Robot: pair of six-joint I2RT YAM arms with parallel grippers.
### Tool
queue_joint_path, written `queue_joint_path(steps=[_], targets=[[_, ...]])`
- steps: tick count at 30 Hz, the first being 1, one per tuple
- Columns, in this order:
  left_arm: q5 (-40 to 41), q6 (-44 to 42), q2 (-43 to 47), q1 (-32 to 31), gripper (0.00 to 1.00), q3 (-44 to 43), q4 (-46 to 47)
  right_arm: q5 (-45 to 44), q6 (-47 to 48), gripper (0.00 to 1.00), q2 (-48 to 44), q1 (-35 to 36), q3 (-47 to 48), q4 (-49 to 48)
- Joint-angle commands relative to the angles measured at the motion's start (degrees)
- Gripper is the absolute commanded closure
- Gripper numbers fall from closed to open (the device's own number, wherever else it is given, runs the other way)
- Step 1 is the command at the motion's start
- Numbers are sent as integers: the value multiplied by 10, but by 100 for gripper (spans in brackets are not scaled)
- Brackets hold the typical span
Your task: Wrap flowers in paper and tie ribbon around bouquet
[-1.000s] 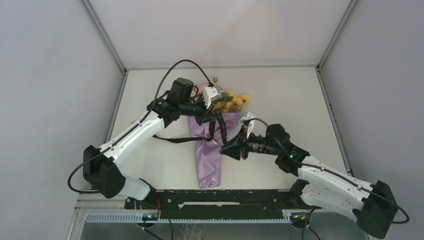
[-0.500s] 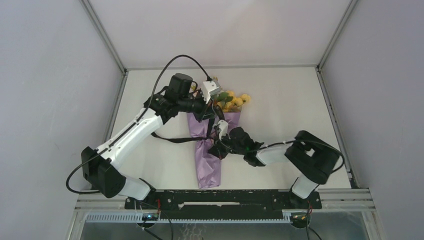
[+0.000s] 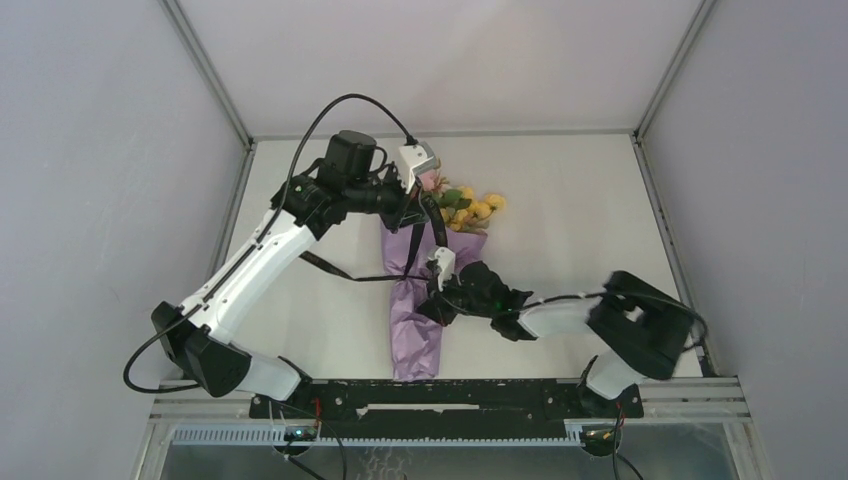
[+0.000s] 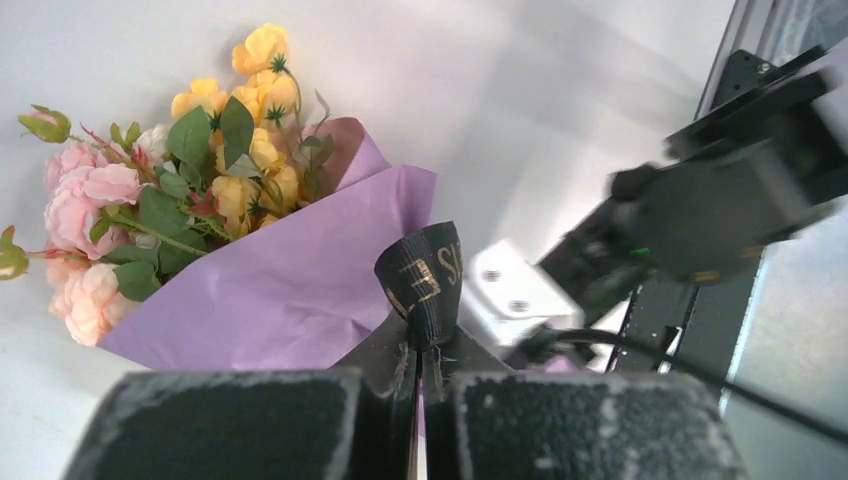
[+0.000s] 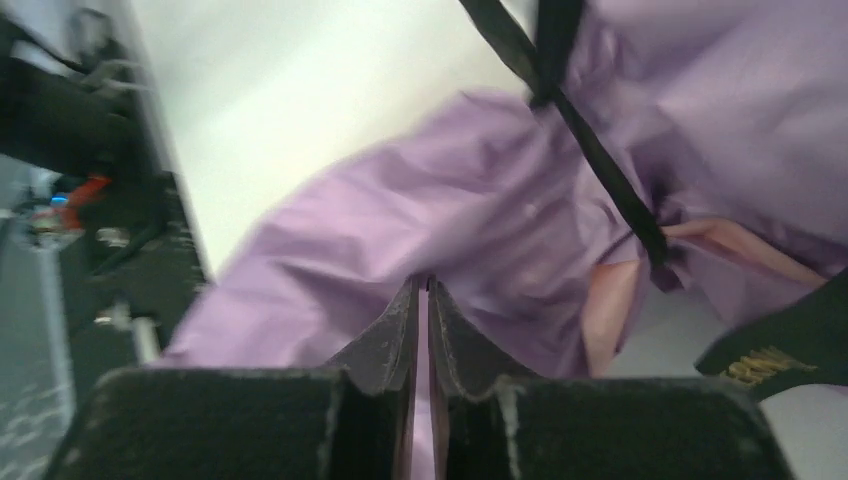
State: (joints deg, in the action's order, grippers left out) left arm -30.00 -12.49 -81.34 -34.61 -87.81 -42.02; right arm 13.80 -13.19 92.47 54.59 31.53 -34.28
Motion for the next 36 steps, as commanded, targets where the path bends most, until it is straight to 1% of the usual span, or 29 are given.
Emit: queue_joint_path(steps=[1, 3, 5, 7, 8, 9, 11, 13, 14, 15, 16, 17, 20, 22, 24, 26, 27, 28, 29, 30, 31, 32, 33, 34, 35, 36], targets=[[27, -19, 12, -1, 100, 27, 21, 46, 56, 81, -172, 11, 21, 74], [28, -23, 11, -1, 100, 38, 25, 75, 65, 74, -252, -4, 21, 109], [25, -23, 9, -1, 100, 46, 29, 124, 65, 67, -320, -41, 21, 135], [20, -22, 11, -1, 100, 53, 33, 151, 64, 61, -365, -88, 21, 145], [17, -23, 10, -1, 100, 55, 35, 155, 72, 56, -378, -110, 22, 144], [16, -23, 11, -1, 100, 56, 35, 152, 81, 49, -384, -130, 22, 139], [16, -23, 13, -1, 100, 58, 37, 160, 98, 34, -373, -171, 23, 116], [16, -23, 13, -2, 100, 60, 37, 176, 110, 27, -339, -190, 45, 104], [17, -23, 13, -1, 100, 61, 37, 178, 117, 21, -320, -192, 62, 109], [17, -23, 14, -1, 100, 62, 37, 181, 124, 11, -299, -191, 86, 122], [17, -23, 15, -1, 100, 63, 36, 189, 129, 4, -281, -188, 108, 137], [17, -23, 15, -1, 100, 64, 37, 199, 149, 1, -262, -185, 126, 152], [16, -24, 15, -2, 100, 66, 37, 203, 173, 1, -213, -179, 156, 151], [13, -25, 15, -1, 100, 67, 37, 203, 174, 4, -185, -183, 164, 138], [13, -26, 13, -1, 100, 68, 36, 207, 169, 13, -160, -190, 174, 133], [13, -34, 14, -2, 100, 67, 31, 209, 157, 25, -141, -200, 183, 133], [14, -36, 15, -1, 100, 68, 29, 215, 155, 32, -136, -203, 186, 134], [14, -41, 16, -1, 100, 69, 26, 222, 154, 44, -134, -205, 188, 134], [15, -44, 16, -1, 100, 70, 25, 229, 152, 62, -131, -205, 190, 134], [16, -46, 18, -2, 100, 71, 24, 238, 152, 74, -129, -206, 190, 135], [16, -48, 18, -1, 100, 72, 23, 241, 150, 94, -131, -205, 192, 139], [17, -49, 17, -1, 100, 73, 22, 240, 150, 100, -134, -204, 191, 145], [21, -53, 16, 0, 100, 72, 18, 243, 152, 100, -140, -204, 191, 153], [28, -62, 16, 0, 98, 71, 5, 246, 153, 100, -147, -204, 191, 161], [38, -75, 16, -1, 88, 71, -8, 243, 152, 100, -155, -206, 191, 172], [53, -108, 17, 0, 65, 74, -28, 242, 149, 100, -167, -211, 189, 182]])
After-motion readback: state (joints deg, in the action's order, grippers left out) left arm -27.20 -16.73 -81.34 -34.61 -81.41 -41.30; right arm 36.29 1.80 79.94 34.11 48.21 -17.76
